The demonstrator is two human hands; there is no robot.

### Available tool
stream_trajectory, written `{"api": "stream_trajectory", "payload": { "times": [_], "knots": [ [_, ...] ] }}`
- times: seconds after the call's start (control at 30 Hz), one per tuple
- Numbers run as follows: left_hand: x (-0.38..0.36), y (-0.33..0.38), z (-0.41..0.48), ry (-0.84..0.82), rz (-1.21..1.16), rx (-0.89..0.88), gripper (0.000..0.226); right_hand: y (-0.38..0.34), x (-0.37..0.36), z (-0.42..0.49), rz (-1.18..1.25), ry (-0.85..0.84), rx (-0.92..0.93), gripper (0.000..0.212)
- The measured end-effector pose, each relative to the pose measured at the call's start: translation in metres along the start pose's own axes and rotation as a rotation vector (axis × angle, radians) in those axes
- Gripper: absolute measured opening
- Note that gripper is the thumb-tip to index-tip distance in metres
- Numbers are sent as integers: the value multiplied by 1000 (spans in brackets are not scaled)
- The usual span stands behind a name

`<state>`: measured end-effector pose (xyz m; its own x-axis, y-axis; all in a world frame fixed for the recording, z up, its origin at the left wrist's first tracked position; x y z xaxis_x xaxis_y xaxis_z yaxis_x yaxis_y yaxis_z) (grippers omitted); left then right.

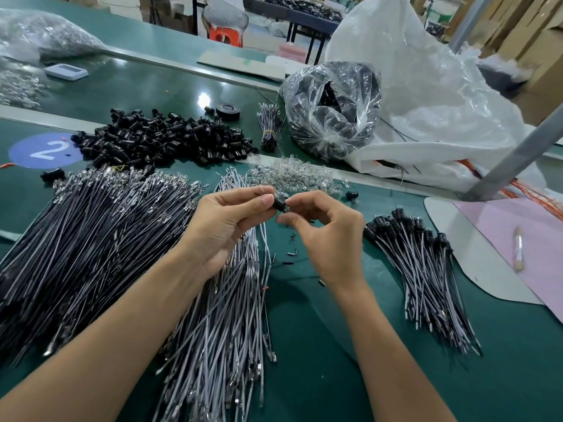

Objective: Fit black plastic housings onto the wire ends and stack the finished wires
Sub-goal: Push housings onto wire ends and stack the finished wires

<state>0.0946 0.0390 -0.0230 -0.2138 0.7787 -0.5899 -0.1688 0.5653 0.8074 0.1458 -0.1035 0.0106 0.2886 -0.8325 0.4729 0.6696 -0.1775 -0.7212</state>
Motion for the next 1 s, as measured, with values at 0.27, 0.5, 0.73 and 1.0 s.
{"api": "stream_trajectory", "payload": {
  "times": [0.27, 0.5, 0.73, 1.0],
  "knots": [
    [-2, -1, -1, -63, 104, -9, 11, -6, -3, 0, -89, 28, 60, 21],
    [8, 12, -1, 24, -33, -56, 9, -1, 3, 0, -177, 103, 18, 15],
    [32, 30, -3, 263, -169, -216, 16, 11, 16, 4, -47, 71, -86, 15],
    [3, 19, -2, -155, 46, 27, 46, 18, 18, 8, 1258, 85, -256, 18]
  ]
}}
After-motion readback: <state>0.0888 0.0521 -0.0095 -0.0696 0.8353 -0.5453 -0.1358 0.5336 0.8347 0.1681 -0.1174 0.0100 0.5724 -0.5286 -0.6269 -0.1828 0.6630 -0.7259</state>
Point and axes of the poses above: each hand's wrist, its own z-axis towards the middle knuckle, its own x-axis out of the back of the hand, y = z × x, the point moved 5 cm from there along z, towards the middle knuckle, and after that the axes turned 9 degrees about -y, right-handed, at the moved point
